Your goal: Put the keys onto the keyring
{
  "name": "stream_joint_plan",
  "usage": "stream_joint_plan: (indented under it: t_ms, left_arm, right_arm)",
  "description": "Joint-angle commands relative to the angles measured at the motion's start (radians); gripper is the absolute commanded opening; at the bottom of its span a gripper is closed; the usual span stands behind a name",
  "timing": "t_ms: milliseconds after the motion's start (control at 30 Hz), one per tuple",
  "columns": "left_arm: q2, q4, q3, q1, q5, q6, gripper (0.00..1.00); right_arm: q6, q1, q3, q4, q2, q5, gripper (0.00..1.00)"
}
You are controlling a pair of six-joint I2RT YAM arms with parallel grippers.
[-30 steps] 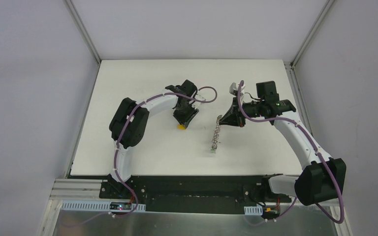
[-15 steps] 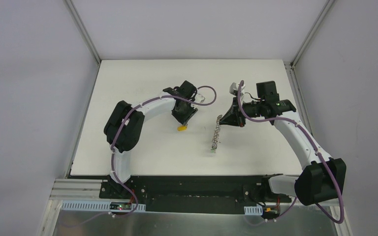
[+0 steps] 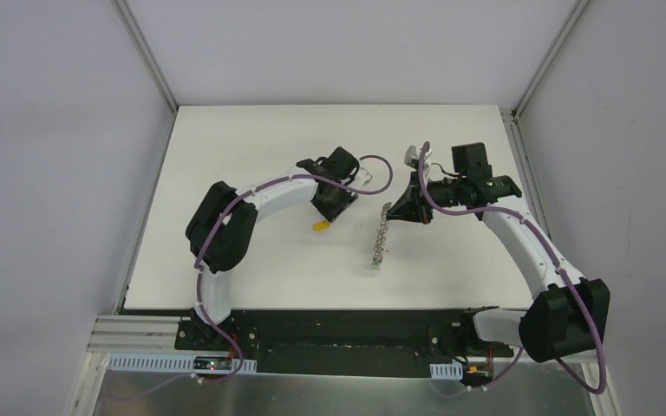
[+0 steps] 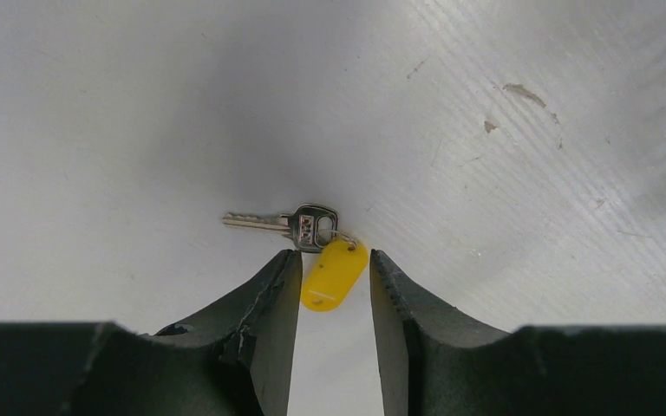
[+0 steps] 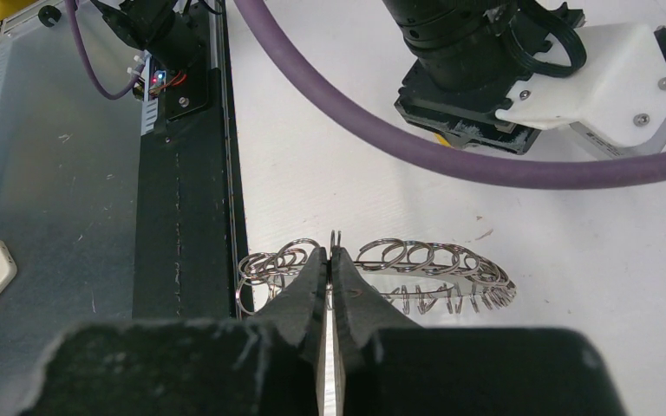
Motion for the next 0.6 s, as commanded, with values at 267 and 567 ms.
stream_joint_plan:
  t_ms: [267, 567]
  left_arm:
    - [0.039, -0.011, 0.056, -0.027, -0.111, -0.042, 0.35]
    - [0.052, -0.049, 0.078, -0.03, -0.107, -0.086, 0.34]
  right_arm:
    - [-0.014, -0.008, 0.006, 0.007, -0.024, -0.047, 0.0]
    - [-0.028, -0.008, 0.008, -0.003, -0.027, -0.053, 0.0]
